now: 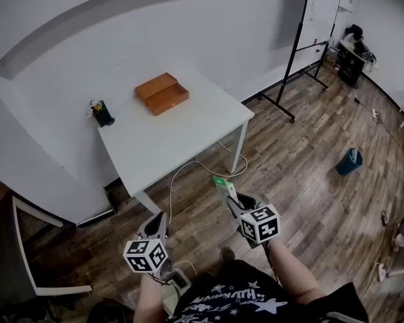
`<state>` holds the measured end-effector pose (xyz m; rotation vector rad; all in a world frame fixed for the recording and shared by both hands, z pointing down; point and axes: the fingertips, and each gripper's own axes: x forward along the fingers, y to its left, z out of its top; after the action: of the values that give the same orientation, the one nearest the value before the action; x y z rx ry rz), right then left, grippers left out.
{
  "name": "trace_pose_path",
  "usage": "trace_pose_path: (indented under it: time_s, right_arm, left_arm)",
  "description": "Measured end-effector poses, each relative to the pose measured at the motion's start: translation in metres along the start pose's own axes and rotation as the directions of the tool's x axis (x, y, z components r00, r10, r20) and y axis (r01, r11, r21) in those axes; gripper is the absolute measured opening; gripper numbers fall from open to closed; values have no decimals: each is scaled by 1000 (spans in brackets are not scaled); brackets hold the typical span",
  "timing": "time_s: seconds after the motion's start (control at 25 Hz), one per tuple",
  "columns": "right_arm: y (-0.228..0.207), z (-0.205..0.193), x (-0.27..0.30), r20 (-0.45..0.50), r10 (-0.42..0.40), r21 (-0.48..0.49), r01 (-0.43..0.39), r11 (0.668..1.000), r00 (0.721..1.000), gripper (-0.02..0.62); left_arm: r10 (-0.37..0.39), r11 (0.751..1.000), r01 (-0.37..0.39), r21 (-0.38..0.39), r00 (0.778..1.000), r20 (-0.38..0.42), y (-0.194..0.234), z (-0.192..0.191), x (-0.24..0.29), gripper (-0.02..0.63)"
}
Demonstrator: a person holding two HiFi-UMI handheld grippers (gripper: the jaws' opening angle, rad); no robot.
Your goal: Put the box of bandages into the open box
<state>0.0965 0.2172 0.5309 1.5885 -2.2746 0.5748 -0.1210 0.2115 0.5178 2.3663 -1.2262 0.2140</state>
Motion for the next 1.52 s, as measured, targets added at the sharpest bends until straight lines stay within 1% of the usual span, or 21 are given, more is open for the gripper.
trace_pose_path:
  time_s: [0.32,0.6,0.76,0.88,1.04,1.2,1.36,1.52]
  right_arm:
    - [12,-6,-3,-16,-3,-21,2,1000,1000,115]
    - [20,-20,-7,-37,-10,-15,9,1000,999,115]
    - [15,-33,-9,-42,2,35,-1,999,999,115]
    - [4,-35,-2,-43,16,59,-13,998,999,115]
    - [-16,-17,30,-34,53,61,-51,997,998,115]
    - [-46,8,70,-34,103,68,-101,993,994,115]
    - [-83,40,109,-36,146,31,-145,989,989,115]
    - [-115,67,149,-35,189,19,-189,982,981,115]
  left_arm:
    - [-5,1000,5,7,1000,-1,2,-6,-13,20]
    - [-31,1000,31,-5,999,-36,6,-27,-18,20]
    - [-25,1000,24,-15,998,-57,9,-39,-15,20]
    - [-12,1000,11,-23,999,-53,10,-39,-10,20]
    - [26,999,-27,-23,998,-48,18,-27,16,20]
    - [52,998,-53,-32,998,-40,22,-7,56,20]
    - [67,998,-67,-19,997,-26,22,15,105,20]
    - [86,995,-86,-41,996,-7,26,34,149,20]
